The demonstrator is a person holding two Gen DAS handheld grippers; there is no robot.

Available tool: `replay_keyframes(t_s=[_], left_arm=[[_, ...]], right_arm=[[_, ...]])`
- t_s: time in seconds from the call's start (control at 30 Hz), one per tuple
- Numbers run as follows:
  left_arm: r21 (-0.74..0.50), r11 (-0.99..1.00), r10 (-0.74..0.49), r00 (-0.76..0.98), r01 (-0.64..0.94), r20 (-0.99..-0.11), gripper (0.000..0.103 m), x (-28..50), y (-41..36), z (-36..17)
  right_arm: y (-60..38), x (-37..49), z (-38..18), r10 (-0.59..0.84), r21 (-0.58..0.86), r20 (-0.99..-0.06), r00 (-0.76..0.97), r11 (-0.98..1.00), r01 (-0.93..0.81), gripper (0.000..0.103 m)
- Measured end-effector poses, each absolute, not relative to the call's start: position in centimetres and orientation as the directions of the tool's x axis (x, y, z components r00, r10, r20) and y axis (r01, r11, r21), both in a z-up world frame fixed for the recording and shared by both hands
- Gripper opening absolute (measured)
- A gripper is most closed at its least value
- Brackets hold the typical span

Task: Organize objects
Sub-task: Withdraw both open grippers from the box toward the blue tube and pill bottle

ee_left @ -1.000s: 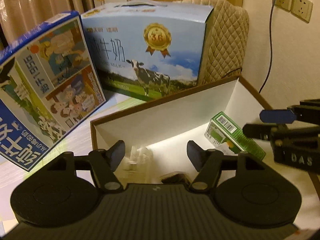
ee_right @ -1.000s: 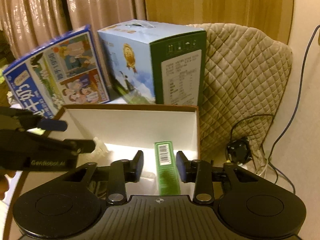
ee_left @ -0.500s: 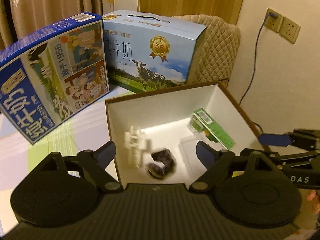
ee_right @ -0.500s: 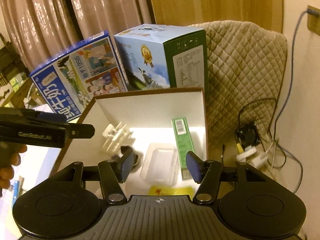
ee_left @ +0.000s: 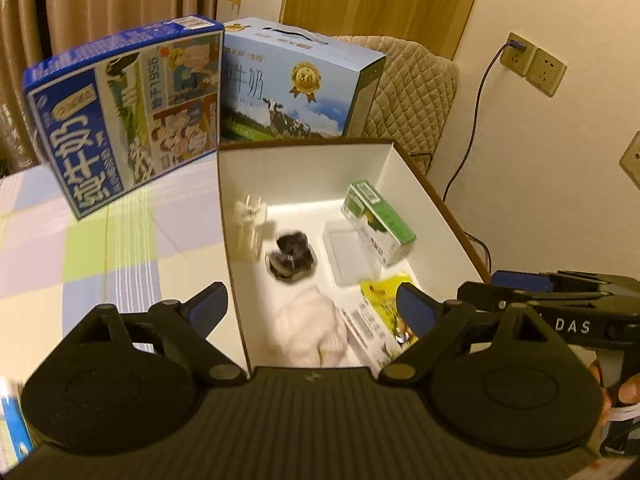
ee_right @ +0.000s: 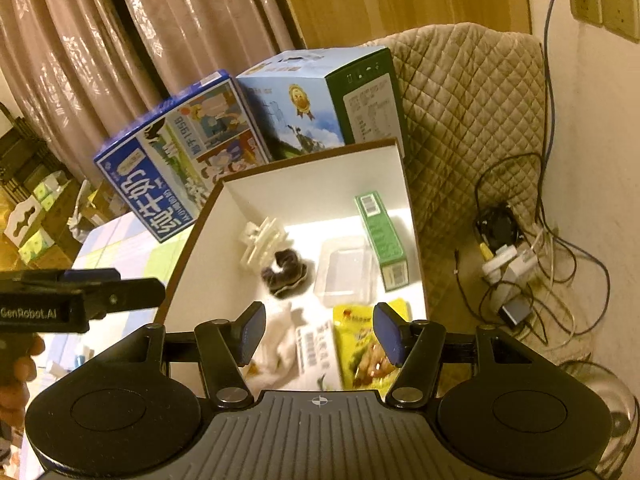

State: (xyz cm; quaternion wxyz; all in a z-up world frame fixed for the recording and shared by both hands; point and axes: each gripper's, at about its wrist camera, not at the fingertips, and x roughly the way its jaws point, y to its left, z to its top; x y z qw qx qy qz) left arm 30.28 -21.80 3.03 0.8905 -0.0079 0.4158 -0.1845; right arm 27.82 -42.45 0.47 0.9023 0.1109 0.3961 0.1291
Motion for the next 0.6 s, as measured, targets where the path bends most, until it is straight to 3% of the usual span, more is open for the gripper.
replay_keyframes(t_s=[0.6], left_arm=[[-0.172, 0.954, -0.285, 0.576, 0.244, -0.766, 0.092, 21.0, -17.1, 2.9]], right_arm=[[-40.4, 19.7, 1.1, 0.328, 0.331, -0.701, 0.634, 0.936, -0.119, 0.057]])
